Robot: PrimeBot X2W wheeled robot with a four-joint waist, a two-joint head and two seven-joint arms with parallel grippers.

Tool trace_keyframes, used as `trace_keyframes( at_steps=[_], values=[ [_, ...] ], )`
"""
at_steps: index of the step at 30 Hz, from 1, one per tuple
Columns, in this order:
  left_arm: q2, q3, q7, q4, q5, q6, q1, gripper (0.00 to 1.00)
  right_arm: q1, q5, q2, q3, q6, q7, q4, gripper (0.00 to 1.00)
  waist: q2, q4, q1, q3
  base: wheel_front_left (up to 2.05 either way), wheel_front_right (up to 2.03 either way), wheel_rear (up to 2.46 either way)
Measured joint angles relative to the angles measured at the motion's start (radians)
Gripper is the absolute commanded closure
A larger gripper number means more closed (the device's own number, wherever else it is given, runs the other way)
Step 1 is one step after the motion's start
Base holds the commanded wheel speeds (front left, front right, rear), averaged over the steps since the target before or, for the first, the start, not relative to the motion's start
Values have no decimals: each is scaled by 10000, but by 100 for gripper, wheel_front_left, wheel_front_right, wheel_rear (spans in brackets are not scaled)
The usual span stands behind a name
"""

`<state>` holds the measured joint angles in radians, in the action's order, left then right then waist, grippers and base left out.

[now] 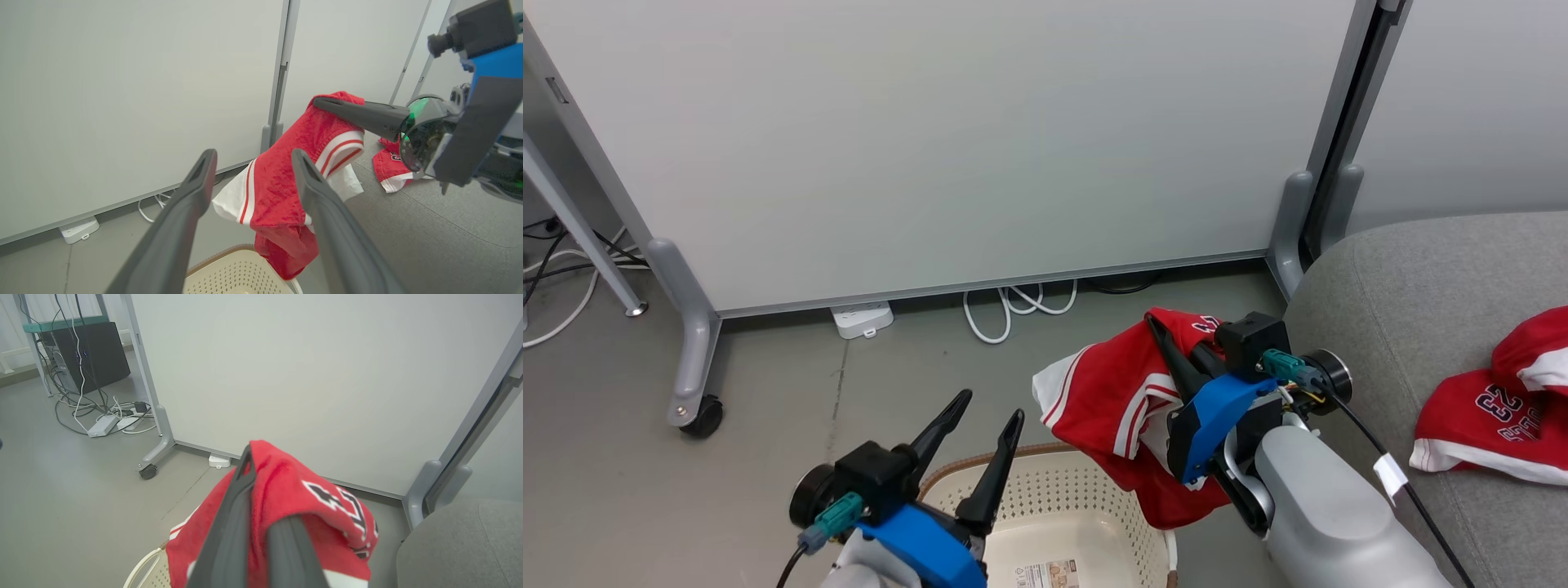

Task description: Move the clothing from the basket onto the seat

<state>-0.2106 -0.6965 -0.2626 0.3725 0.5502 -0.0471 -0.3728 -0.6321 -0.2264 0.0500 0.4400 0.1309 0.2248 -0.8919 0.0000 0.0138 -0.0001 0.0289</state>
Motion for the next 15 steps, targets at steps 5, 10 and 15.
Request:
trace_keyframes(
  at_steps=[5, 10, 15],
  values=[
    [-54, 911, 0, -297, -640, -8, 1241, 0, 155, 71, 0, -82, 0, -56, 232, 100, 0, -43, 0, -23, 0, 0, 0],
    [59, 1653, -2, -468, -1099, -138, 2013, 0, 247, 186, 0, -259, 0, -148, 364, 100, 0, -75, 0, -58, 0, 0, 0],
    [282, 2077, 0, -479, -1505, -351, 2313, 0, 372, 318, 0, -428, 0, -222, 512, 100, 0, -52, 0, -83, 0, 0, 0]
  ],
)
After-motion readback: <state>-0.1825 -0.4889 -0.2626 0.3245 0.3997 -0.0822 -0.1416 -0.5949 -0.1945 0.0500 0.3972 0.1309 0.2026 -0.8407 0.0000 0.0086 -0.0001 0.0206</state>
